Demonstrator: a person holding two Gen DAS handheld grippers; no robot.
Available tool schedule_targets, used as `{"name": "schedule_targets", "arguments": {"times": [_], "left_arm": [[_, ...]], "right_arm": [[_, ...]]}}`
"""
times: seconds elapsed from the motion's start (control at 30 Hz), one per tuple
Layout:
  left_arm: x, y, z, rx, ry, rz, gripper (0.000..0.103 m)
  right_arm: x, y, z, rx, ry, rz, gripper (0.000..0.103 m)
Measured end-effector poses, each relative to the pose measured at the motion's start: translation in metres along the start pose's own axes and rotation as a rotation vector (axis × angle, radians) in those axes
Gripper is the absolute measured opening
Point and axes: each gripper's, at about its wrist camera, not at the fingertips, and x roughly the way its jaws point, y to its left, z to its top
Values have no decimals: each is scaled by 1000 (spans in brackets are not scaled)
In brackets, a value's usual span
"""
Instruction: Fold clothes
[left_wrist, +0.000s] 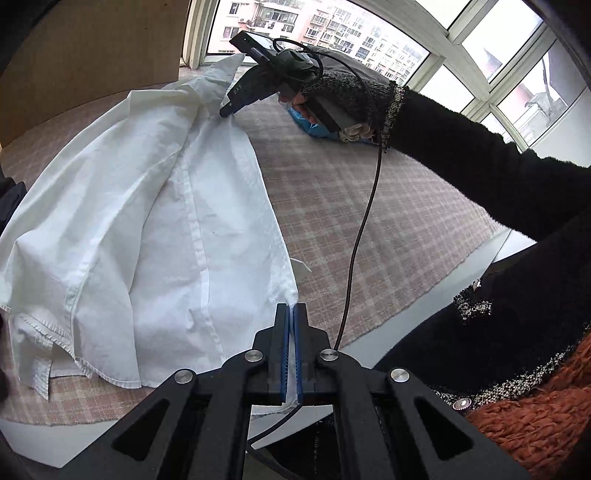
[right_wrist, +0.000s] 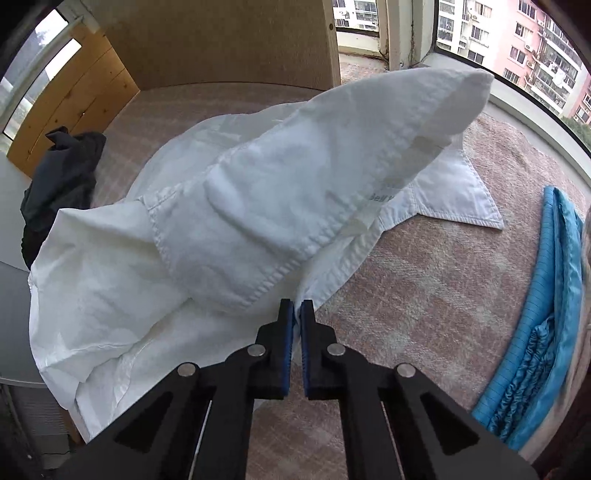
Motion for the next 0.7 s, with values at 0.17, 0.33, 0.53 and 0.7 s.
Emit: {"name": "schedule_targets", "arguments": {"times": [0.17, 0.33, 0.53, 0.7], "left_arm": [[50, -23, -7, 49, 70, -73, 4], [75, -7, -21, -8, 153, -79, 4], [-32, 59, -38, -82, -19, 114, 34], [-97, 171, -47, -151, -75, 374, 42]], "right_arm": [[-2, 2, -16, -73, 20, -147, 4], [-10, 2, -29, -88, 61, -262, 25], [-77, 18, -45, 21, -17, -147, 33], [-83, 77, -24, 105, -44, 32, 49]]}}
